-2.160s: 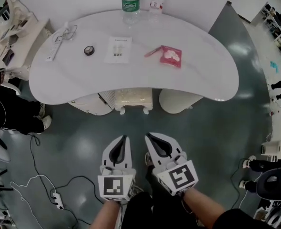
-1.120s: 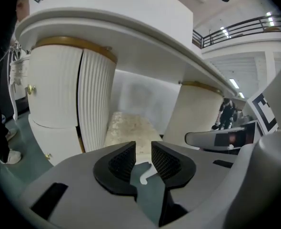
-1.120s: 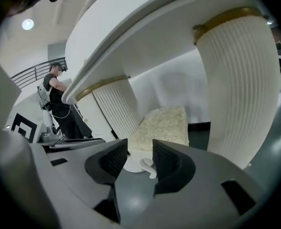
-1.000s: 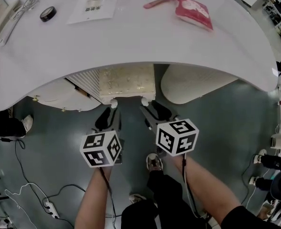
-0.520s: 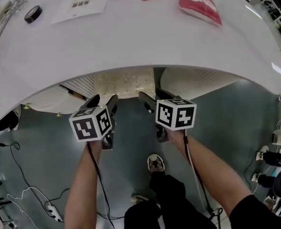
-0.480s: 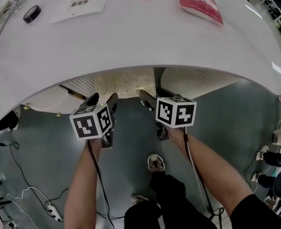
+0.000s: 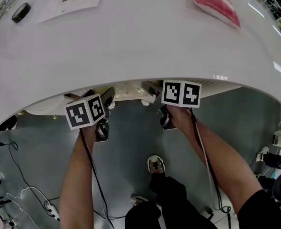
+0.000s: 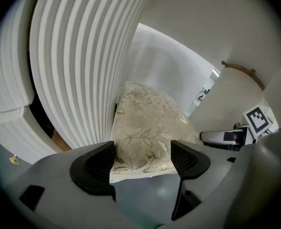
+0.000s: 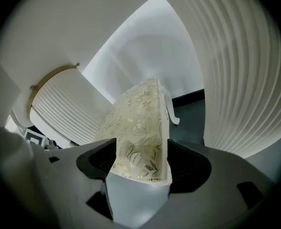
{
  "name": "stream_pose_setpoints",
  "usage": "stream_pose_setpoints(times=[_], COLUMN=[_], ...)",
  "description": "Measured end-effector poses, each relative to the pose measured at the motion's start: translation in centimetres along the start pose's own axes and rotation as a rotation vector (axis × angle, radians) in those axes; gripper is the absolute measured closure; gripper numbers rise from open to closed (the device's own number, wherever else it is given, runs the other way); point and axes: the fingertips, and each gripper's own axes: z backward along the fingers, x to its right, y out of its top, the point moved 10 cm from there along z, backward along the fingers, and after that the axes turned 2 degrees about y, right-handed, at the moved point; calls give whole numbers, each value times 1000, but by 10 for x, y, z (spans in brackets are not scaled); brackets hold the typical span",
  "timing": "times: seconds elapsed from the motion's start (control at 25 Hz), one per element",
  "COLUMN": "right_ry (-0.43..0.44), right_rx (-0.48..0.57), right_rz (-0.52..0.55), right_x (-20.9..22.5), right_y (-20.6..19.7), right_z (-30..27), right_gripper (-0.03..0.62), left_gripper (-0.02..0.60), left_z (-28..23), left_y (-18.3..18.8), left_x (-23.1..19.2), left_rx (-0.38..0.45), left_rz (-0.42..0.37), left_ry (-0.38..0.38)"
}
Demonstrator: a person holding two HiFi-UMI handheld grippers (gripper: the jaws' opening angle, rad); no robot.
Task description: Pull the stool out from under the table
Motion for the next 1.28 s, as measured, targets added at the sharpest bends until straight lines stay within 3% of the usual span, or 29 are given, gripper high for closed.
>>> stream_pose_setpoints(times=[0.16, 0.36, 0.44, 0.68, 0.88, 1.28], right_ry=[11, 8, 8, -11, -47, -26], right_rx=[-19, -8, -15, -49, 0, -41], right_rz=[-29, -10, 5, 7, 41, 61], right_x=[5, 5, 5, 5, -2, -3], right_y=[-4, -8, -7, -10, -10, -28], right_z=[-11, -14, -14, -14, -13, 1], right_gripper=[310, 310, 312, 312, 312, 312], left_gripper=[216, 213, 174, 182, 193, 196], left_z=[-5, -8, -9, -15, -12, 5], left_y=[2, 0, 0, -3, -9, -33], left_x=[-5, -3, -5, -11, -6, -1], left_rx=[4, -2, -2, -7, 31, 16], left_rz=[38, -9, 0, 40, 31, 39], left_ry=[-11, 62, 73, -6, 28, 29])
